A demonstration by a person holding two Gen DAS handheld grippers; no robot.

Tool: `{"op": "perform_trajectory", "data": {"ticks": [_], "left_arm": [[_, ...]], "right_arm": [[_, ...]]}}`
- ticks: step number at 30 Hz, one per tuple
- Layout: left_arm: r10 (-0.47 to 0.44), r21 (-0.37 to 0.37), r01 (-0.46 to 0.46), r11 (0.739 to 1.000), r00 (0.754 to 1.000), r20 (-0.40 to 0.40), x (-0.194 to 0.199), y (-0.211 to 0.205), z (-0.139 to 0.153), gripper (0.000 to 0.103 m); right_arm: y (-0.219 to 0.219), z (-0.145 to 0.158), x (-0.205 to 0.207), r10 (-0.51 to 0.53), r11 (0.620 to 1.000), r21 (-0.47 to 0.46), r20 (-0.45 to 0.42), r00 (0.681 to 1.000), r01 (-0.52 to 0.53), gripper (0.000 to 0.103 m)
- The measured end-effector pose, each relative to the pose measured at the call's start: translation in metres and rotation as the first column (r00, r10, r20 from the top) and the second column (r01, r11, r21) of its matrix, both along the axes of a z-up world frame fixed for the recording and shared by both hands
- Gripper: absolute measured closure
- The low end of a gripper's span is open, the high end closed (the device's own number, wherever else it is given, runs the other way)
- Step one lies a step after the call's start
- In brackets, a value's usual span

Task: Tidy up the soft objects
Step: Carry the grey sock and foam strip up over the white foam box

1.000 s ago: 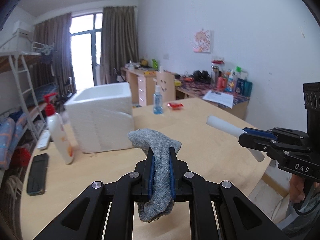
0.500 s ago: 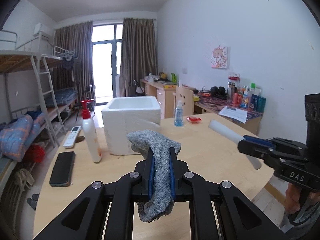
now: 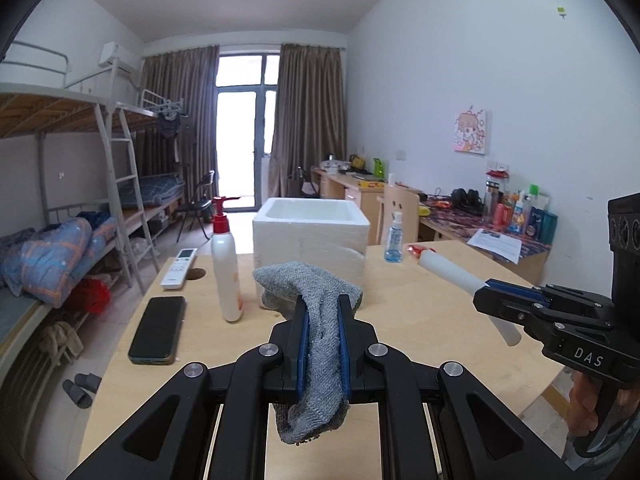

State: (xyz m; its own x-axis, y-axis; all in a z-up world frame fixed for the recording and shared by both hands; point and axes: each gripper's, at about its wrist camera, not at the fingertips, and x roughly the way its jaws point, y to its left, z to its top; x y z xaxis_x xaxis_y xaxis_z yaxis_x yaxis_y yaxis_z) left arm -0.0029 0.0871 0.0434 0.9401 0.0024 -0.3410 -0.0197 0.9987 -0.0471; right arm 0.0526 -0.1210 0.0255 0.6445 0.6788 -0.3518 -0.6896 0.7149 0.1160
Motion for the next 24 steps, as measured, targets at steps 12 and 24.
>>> {"op": "perform_trajectory", "data": {"ticks": [12, 24], "left_arm": [[0.034, -0.008, -0.034, 0.999, 0.999, 0.012, 0.02, 0.012, 0.0, 0.09], [0.062, -0.015, -0.062, 0.998, 0.998, -0.019, 0.053, 0.022, 0.0, 0.09]], "right_arm": [[0.021, 0.001, 0.017, 0.009, 0.999, -0.033, 0.0, 1.0, -0.009, 0.08], [0.031, 0.004, 0.053, -0.015, 0.999, -0.043, -0.047, 0.999, 0.013, 0.08]]}}
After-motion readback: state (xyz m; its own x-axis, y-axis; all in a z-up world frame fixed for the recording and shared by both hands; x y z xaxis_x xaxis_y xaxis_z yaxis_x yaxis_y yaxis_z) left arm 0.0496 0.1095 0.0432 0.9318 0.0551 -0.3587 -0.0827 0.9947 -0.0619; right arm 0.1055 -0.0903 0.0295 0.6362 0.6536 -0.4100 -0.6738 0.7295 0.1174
